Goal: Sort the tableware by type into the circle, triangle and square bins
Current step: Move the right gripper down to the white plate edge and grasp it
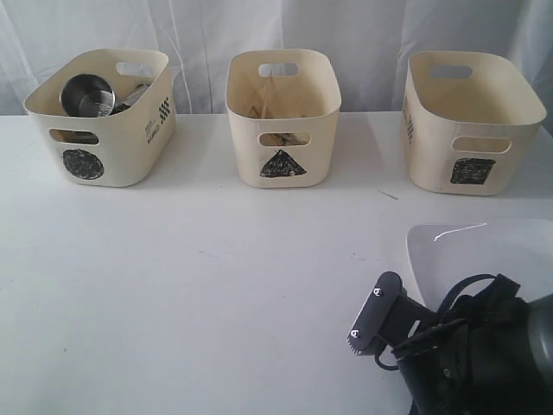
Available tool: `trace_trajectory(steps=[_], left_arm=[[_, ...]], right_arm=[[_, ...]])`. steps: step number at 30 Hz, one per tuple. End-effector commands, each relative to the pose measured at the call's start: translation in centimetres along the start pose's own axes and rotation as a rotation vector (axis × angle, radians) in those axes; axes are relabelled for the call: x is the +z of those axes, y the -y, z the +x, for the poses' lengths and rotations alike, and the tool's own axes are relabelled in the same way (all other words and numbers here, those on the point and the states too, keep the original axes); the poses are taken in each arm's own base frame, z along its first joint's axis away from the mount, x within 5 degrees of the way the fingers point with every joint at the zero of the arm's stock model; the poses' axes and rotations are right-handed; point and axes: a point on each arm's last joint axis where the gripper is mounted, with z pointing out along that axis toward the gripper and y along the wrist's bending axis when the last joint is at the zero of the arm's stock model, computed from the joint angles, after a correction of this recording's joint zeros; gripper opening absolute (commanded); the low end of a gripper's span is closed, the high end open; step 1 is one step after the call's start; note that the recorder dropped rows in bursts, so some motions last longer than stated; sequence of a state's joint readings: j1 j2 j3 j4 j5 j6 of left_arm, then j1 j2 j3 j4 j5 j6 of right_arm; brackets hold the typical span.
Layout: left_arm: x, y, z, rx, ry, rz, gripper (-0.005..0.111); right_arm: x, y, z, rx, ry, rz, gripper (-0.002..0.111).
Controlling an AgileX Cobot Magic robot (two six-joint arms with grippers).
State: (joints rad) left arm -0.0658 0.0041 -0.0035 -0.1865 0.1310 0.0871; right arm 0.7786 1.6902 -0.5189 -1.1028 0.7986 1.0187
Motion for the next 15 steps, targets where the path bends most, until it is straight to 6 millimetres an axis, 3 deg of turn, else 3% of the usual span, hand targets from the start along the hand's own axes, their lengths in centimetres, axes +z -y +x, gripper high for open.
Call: trace_trajectory(steps=[1,9,15], left_arm=[[0.0,0.0,0.1,-0.004,0.005,0.005,0.000],[0.0,0.0,0.1,-0.004,0.005,0.005,0.000],[0.0,0.0,0.1,-0.004,0.005,0.005,0.000]], right_arm=[[1.1,-2.0,0.6,0.055,-0.034,-0.140,0.049],[1.6,-2.3,0.6,0.252,-0.055,-0.133,0.002],[0.3,-1.3,0.3,0.307,-0.011,-0.139,0.000]])
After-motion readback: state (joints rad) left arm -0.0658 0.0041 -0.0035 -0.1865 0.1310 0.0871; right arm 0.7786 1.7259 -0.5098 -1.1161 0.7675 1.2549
